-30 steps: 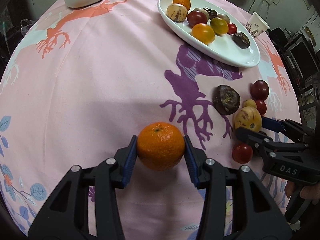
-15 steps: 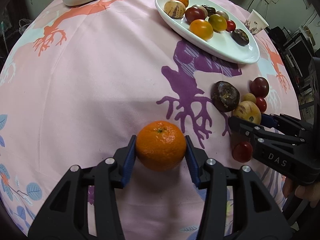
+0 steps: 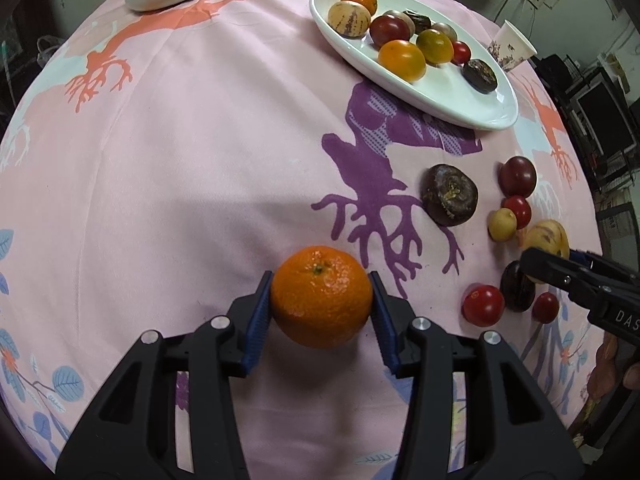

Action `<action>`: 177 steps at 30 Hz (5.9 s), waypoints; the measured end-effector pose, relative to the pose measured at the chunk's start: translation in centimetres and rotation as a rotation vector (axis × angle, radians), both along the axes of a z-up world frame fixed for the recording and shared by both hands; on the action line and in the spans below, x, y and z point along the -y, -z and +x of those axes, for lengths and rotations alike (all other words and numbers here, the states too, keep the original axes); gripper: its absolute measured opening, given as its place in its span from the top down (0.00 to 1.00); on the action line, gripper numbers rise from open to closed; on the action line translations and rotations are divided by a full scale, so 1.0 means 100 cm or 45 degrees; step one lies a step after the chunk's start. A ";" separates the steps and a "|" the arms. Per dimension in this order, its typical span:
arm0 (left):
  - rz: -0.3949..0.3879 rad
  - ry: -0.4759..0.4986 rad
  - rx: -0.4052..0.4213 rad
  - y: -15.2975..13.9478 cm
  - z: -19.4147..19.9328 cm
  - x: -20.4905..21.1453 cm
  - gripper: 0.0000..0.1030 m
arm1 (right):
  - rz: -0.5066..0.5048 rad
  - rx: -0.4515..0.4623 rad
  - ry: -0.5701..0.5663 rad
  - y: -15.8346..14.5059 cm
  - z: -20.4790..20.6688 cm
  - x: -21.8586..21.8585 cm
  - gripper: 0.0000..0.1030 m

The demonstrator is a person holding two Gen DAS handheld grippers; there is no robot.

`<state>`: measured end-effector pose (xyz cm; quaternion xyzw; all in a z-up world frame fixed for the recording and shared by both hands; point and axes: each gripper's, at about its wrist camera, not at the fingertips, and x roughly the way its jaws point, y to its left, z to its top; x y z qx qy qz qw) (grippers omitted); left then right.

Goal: Organize fruits
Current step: 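Grasp an orange with the left gripper while the right grasps a tan round fruit, then carry the orange and tan fruit onto the white plate and open both grippers, then move both grippers back toward the fruit cluster, then grasp a red tomato with the left gripper while the right grasps another red tomato, then carry both red tomatoes onto the white plate and open both grippers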

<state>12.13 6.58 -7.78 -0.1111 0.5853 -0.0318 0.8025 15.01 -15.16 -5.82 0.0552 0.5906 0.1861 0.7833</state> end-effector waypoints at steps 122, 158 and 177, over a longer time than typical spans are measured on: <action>-0.033 0.223 -0.082 -0.003 -0.008 0.101 0.27 | -0.150 0.109 -0.128 0.018 -0.061 0.055 0.71; 0.051 0.149 0.274 -0.092 0.045 0.052 0.70 | 0.026 0.338 -0.020 -0.073 0.004 0.070 0.71; 0.053 0.158 0.316 -0.082 0.155 0.046 0.69 | 0.186 0.344 0.017 -0.070 0.133 0.030 0.71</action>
